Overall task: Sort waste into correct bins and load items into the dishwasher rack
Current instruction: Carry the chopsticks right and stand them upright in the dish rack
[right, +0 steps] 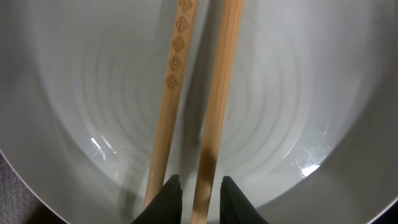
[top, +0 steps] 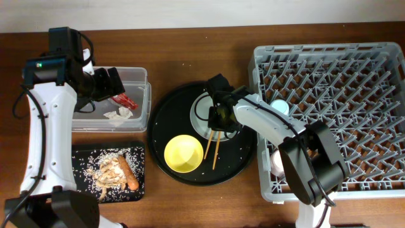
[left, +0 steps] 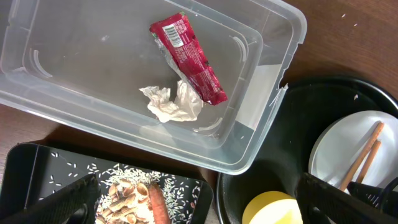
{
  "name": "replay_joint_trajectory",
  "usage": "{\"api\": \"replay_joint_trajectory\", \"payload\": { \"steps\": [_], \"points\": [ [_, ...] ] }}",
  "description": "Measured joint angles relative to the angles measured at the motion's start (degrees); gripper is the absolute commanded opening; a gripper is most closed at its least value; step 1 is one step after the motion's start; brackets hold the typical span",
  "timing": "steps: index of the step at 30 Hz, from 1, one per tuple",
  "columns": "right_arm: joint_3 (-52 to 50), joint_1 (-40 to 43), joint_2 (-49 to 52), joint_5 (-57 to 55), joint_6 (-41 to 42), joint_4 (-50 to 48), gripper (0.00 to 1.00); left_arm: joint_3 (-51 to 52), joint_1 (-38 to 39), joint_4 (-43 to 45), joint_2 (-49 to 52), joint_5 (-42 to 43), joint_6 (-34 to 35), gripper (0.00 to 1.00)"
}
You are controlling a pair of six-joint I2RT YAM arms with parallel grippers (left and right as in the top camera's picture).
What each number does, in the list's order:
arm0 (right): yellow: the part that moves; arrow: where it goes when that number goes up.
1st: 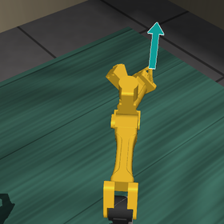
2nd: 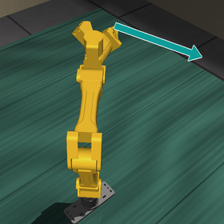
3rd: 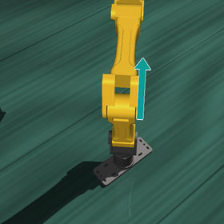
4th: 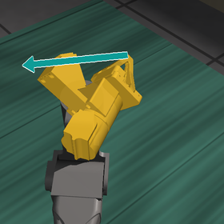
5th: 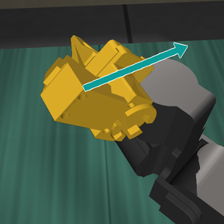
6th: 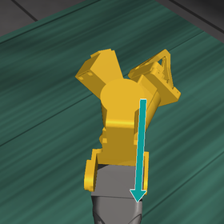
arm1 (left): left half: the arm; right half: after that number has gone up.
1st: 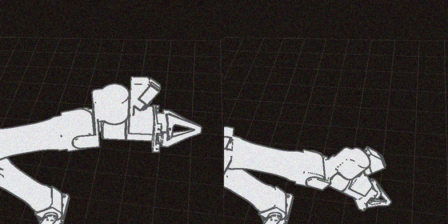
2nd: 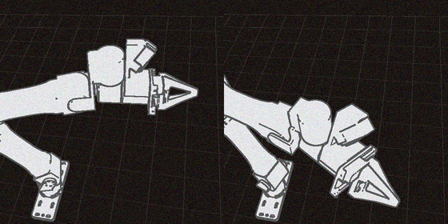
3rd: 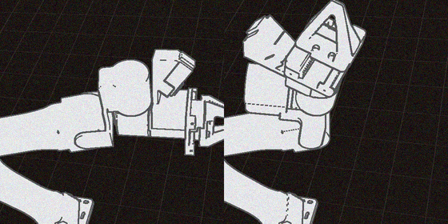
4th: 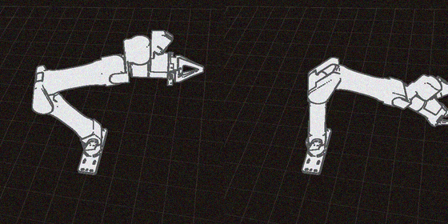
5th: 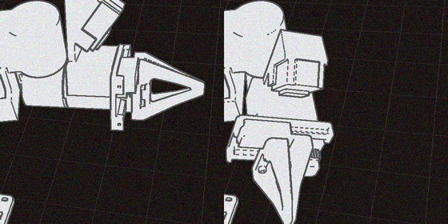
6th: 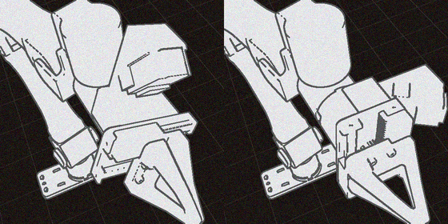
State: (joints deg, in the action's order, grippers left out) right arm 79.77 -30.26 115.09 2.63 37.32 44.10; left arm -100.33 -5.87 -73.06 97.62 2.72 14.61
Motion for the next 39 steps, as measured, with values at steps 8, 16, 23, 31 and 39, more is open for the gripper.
{"api": "replay_joint_trajectory", "payload": {
  "steps": [8,16,23,31,39],
  "points": [
    [-1.5,0.0,0.3,0.0,0.4,-0.9,0.04,0.0,0.0,0.0,0.0,0.0,0.0,0.99],
    [5.9,1.2,-0.5,0.5,-4.8,11.3,0.04,0.0,0.0,0.0,0.0,0.0,0.0,1.00],
    [25.4,14.2,-6.4,-7.8,-28.7,33.6,0.04,0.0,0.0,0.0,0.0,0.0,0.0,0.99],
    [25.6,32.9,-6.2,-15.9,-46.3,32.5,0.05,0.0,0.0,0.0,0.0,0.0,0.0,0.99],
    [25.6,38.9,-6.0,-10.2,-50.6,29.3,0.06,0.0,0.0,0.0,0.0,0.0,0.0,0.99]
  ]
}}
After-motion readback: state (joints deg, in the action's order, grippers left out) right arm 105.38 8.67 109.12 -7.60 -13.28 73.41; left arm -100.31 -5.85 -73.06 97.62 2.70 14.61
